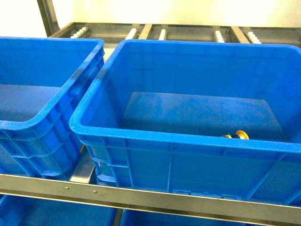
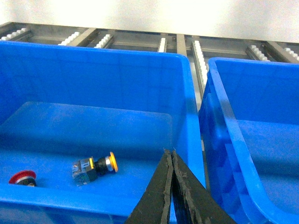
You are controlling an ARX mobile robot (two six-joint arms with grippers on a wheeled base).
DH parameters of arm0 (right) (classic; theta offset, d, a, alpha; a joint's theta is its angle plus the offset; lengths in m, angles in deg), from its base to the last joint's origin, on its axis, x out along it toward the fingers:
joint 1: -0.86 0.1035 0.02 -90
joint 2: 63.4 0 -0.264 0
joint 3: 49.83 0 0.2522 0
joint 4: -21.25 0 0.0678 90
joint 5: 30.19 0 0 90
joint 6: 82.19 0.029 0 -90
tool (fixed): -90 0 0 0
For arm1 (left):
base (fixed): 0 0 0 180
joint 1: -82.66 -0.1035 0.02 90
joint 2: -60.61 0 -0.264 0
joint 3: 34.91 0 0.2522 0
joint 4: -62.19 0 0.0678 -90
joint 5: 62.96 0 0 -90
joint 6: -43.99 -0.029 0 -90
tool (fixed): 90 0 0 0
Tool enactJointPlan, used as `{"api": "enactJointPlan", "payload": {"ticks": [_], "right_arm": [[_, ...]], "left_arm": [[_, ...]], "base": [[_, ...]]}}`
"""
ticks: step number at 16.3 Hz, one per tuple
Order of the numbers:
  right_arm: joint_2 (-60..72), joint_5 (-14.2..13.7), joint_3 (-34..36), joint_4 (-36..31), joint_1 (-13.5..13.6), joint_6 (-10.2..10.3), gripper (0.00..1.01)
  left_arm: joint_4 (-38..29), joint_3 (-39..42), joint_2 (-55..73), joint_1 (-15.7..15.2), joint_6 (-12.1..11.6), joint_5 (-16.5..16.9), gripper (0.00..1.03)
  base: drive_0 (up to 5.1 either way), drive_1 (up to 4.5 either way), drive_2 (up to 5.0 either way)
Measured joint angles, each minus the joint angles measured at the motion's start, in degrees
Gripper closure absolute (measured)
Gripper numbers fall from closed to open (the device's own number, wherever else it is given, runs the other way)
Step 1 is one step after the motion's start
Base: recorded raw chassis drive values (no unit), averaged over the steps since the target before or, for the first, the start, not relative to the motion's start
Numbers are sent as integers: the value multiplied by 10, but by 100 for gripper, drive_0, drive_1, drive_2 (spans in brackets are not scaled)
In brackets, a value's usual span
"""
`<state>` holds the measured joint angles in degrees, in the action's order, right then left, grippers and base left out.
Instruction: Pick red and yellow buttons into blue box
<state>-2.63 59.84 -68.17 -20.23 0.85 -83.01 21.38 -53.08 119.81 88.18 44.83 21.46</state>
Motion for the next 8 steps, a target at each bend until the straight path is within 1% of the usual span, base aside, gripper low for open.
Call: {"api": "enactJointPlan", "payload": {"ticks": [1,2,3,4,8], "right_arm": [[-28,0,9,20,0,0,99],[-61,0,17,45,0,0,99],[-94,0,23,70,0,0,99],[-126,0,28,96,0,0,99],[-246,0,38,200,0,0,99]], "left_arm": [[24,11,-24,-6,0,5,101],[52,21,-57,-29,0,35,101],[76,25,-93,-52,-1,52,101],[102,27,-127,-58,-1,51,101],[207,36,-244,-55,-2,56,101]], "base": [[0,0,0],[0,0,0],[0,0,0],[0,0,0],[0,0,0]]}}
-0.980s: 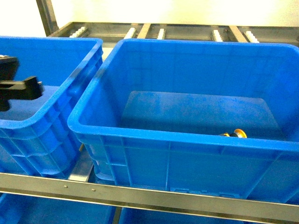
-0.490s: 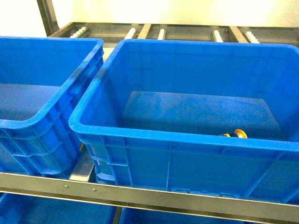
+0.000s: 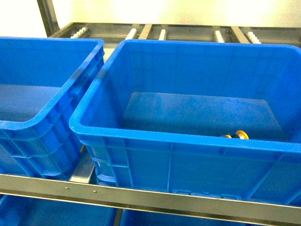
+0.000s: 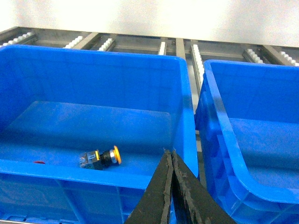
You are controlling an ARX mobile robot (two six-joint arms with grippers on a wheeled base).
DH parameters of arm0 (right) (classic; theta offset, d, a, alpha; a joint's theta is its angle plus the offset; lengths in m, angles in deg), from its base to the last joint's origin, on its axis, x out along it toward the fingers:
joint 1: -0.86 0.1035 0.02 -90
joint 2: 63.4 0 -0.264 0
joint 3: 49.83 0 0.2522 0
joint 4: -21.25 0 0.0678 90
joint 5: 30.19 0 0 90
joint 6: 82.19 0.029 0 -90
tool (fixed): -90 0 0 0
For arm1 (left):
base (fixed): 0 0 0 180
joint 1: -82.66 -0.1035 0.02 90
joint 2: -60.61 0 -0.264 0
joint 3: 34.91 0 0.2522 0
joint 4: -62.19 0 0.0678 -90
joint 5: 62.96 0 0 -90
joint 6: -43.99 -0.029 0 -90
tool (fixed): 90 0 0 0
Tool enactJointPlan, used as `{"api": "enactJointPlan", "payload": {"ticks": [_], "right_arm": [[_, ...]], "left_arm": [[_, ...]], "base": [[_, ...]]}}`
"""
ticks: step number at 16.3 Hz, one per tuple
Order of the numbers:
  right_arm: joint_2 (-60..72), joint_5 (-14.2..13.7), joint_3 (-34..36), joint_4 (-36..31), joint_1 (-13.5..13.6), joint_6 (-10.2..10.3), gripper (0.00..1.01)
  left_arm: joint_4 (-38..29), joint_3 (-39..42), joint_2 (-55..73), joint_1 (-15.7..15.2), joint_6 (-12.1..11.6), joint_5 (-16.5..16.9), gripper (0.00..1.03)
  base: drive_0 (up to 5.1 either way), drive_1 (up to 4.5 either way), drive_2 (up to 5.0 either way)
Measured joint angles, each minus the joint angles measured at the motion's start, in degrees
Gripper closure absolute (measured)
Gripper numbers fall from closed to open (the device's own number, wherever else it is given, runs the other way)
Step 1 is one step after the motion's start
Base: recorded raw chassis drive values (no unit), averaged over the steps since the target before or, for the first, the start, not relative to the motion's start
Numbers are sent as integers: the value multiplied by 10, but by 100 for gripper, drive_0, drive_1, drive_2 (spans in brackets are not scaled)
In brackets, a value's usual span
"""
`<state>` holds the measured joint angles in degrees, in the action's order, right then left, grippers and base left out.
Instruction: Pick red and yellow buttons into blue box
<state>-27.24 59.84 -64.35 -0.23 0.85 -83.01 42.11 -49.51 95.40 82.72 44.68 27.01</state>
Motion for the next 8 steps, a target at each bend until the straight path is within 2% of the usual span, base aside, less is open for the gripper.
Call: {"api": "enactJointPlan", "payload": {"ticks": [8], "right_arm": [[-177,0,0,168,0,0,99]], "left_arm": [[162,0,-172,0,0,0,101]], "base": [[0,0,0]]}}
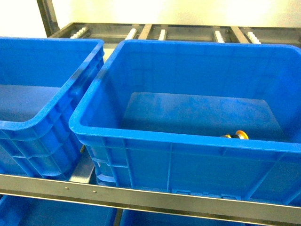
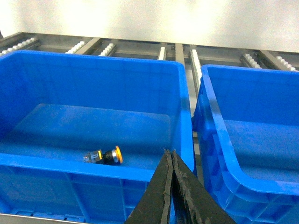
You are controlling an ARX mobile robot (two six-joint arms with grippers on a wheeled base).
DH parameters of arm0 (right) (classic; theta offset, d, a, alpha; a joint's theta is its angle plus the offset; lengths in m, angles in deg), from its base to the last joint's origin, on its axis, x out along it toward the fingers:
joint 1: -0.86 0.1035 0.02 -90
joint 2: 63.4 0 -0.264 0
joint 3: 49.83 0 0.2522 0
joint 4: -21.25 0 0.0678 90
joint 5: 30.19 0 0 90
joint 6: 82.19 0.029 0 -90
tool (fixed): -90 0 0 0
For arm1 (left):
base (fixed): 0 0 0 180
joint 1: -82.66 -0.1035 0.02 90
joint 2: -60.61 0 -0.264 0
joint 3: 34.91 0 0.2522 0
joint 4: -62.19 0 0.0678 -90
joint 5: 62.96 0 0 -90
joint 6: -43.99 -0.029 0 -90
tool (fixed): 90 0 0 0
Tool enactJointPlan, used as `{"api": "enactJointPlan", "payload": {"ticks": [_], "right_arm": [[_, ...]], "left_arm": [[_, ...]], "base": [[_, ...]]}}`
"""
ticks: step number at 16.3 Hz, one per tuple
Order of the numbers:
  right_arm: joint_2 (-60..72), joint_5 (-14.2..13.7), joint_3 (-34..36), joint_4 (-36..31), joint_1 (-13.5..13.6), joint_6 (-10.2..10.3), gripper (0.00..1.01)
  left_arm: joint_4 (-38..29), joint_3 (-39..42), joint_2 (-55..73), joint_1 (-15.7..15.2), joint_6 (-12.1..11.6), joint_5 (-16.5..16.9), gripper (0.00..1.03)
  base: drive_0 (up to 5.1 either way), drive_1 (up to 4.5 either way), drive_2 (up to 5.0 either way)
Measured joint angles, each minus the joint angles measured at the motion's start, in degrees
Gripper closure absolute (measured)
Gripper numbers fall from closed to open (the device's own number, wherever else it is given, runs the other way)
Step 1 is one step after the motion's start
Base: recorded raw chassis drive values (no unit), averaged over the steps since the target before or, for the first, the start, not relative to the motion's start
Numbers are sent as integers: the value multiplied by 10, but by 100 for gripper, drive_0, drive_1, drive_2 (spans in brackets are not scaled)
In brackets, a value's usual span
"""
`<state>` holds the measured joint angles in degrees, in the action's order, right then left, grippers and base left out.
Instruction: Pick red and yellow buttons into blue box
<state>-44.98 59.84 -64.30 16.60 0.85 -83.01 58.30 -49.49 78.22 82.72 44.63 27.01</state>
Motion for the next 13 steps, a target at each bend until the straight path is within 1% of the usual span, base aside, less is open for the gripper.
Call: {"api": "enactJointPlan", "payload": {"ticks": [1,6,11,12,13], "right_arm": [[-16,0,0,14,0,0,99],[-29,0,0,27,0,0,99],[-78,0,0,77,0,0,99],[-86,0,0,87,0,0,99],[-120,0,-1,135,0,0,99]], "left_arm": [[14,0,-14,0,0,0,101],[28,0,-28,0,0,0,101],[75,0,-75,0,0,0,101],[113,-1,-102,0,0,0,101],[183,0,-153,0,0,1,101]], "base": [[0,0,0],[0,0,0],[0,0,0],[0,0,0],[0,0,0]]}}
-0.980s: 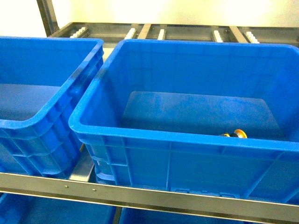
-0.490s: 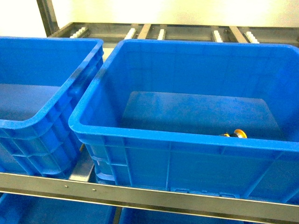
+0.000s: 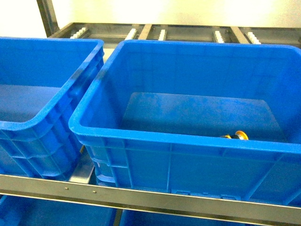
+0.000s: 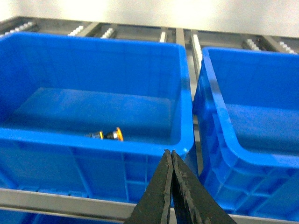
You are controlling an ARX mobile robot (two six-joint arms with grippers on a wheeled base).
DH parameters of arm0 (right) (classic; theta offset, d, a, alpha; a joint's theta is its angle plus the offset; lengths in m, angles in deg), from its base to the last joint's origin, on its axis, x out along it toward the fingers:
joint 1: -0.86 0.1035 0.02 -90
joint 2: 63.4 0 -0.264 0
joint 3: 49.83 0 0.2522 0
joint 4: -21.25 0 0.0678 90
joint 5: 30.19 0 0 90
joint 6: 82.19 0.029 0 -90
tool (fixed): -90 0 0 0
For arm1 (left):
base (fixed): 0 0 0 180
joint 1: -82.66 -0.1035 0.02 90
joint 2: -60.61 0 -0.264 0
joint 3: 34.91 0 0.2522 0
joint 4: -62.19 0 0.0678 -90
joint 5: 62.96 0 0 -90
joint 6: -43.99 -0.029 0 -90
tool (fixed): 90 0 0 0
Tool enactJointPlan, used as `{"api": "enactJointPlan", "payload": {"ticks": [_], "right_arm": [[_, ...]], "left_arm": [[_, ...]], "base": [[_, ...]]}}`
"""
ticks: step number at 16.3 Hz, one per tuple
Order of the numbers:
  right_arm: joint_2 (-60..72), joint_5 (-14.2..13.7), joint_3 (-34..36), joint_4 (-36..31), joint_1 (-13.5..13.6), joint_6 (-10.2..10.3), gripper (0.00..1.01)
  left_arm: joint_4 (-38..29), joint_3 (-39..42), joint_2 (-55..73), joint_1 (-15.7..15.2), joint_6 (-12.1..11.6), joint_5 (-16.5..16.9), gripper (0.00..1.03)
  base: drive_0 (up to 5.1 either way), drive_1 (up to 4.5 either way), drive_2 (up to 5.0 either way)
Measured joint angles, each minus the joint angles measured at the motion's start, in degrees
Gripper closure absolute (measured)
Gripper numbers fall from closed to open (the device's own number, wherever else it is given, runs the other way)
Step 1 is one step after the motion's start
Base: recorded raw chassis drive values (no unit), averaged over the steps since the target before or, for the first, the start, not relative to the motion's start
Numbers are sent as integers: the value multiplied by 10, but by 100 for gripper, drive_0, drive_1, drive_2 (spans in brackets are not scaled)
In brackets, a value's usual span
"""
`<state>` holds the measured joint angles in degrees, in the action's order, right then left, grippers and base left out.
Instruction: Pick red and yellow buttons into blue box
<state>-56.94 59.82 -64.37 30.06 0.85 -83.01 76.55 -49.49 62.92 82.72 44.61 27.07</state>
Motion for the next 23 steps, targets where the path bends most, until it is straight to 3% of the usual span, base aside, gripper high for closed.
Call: {"api": "enactJointPlan", "payload": {"ticks": [1,8,9,10,11,12,13,23], "right_arm": [[-50,0,0,55,0,0,99],[-63,0,1,52,0,0,99],[-63,0,1,52,0,0,96],[-63,0,1,52,0,0,70],[-63,0,1,52,0,0,23],[-63,0,1,52,0,0,1],[-63,0,1,52,0,0,4],[-63,0,1,52,0,0,3]], "left_arm": [[-15,-1,-17,0,0,0,101],[-3,0,-17,0,0,0,101],[-3,0,-17,0,0,0,93],[-3,0,-17,0,0,0,67],[-3,0,-17,0,0,0,21],[-3,0,-17,0,0,0,4],[-3,0,-17,0,0,0,5],[-3,0,-17,0,0,0,5]], "base": [[0,0,0],[0,0,0],[0,0,0],[0,0,0],[0,0,0],[0,0,0],[0,0,0],[0,0,0]]}}
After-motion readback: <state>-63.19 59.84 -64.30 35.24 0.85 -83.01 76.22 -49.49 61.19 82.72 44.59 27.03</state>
